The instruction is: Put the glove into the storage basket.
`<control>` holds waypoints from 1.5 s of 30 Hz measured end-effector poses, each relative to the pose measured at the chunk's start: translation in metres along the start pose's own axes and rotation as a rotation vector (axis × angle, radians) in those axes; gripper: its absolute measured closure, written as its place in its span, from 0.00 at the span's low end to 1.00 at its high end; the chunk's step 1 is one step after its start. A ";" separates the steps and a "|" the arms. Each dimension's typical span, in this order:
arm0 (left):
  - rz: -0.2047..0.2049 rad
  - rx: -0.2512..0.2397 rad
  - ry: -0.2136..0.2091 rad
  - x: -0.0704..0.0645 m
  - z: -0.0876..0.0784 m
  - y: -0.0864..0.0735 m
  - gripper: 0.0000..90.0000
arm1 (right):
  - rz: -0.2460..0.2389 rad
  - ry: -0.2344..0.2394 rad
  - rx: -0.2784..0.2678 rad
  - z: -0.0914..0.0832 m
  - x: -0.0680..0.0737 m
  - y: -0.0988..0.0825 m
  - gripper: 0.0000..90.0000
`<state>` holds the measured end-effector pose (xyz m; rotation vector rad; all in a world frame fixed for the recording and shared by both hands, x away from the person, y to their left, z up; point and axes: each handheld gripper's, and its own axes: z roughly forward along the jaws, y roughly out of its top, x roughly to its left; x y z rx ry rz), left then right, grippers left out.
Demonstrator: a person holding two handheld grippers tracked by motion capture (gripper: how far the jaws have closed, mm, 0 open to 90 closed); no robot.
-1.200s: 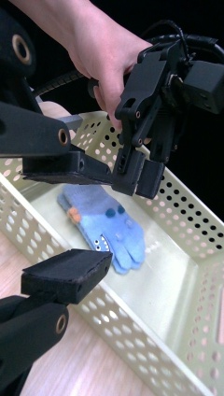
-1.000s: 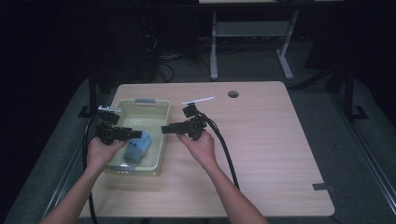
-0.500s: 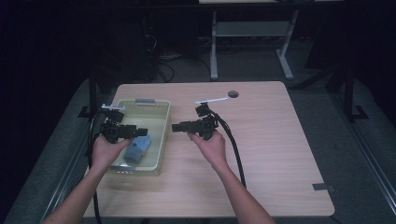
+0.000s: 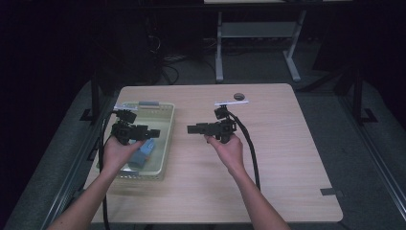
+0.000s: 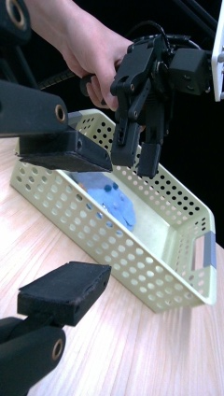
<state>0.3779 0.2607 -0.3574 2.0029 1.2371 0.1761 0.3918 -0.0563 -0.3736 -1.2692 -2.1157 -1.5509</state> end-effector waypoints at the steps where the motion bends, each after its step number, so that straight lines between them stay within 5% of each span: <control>1: 0.000 0.002 0.000 -0.001 0.001 0.001 0.36 | -0.003 -0.003 -0.001 -0.002 -0.002 -0.001 0.47; 31: 0.070 0.007 -0.073 -0.049 0.029 0.013 0.31 | 0.060 -0.058 -0.040 -0.049 -0.034 -0.020 0.42; 45: 0.121 0.014 -0.138 -0.084 0.051 0.009 0.31 | 0.095 -0.096 -0.062 -0.078 -0.050 -0.037 0.41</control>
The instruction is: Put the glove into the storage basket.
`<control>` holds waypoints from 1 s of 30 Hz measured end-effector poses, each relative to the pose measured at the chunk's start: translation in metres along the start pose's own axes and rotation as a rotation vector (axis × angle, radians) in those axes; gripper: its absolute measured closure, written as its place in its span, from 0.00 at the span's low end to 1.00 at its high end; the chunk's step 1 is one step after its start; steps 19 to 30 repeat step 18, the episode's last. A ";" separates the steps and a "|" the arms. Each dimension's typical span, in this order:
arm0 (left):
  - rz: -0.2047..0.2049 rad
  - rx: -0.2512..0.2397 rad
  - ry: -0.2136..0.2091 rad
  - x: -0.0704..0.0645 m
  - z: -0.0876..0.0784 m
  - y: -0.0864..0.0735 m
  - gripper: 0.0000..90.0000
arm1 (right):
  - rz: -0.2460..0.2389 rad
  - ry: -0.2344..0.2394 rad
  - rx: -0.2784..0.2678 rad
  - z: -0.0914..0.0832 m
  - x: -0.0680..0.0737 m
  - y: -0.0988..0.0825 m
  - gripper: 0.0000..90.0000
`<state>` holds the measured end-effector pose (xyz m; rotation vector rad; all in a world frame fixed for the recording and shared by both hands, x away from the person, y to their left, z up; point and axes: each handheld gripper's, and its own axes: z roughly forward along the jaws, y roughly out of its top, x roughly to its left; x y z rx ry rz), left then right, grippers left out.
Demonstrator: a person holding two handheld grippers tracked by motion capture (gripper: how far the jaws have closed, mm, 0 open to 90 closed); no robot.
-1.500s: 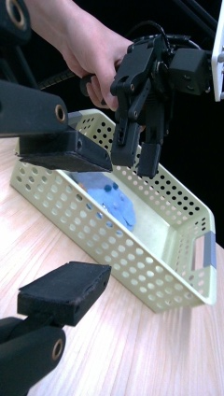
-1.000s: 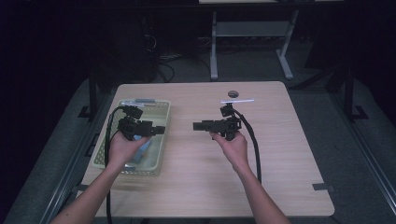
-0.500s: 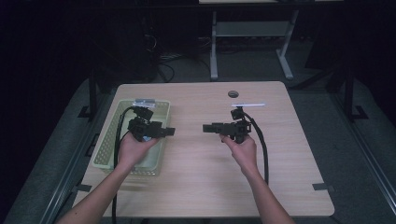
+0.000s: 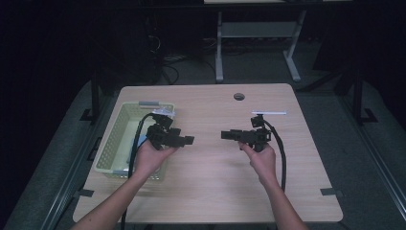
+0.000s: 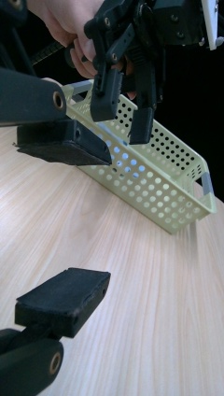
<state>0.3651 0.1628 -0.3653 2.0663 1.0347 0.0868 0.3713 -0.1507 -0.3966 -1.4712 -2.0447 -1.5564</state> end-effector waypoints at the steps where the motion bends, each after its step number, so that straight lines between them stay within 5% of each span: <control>1: 0.005 0.003 0.000 -0.002 0.002 -0.001 0.31 | 0.001 -0.004 0.000 -0.002 -0.001 -0.001 0.41; 18: 0.074 0.039 -0.097 -0.045 0.030 -0.026 0.31 | 0.050 -0.073 0.003 -0.039 -0.036 -0.039 0.38; 30: 0.074 0.039 -0.097 -0.045 0.030 -0.026 0.31 | 0.050 -0.073 0.003 -0.039 -0.036 -0.039 0.38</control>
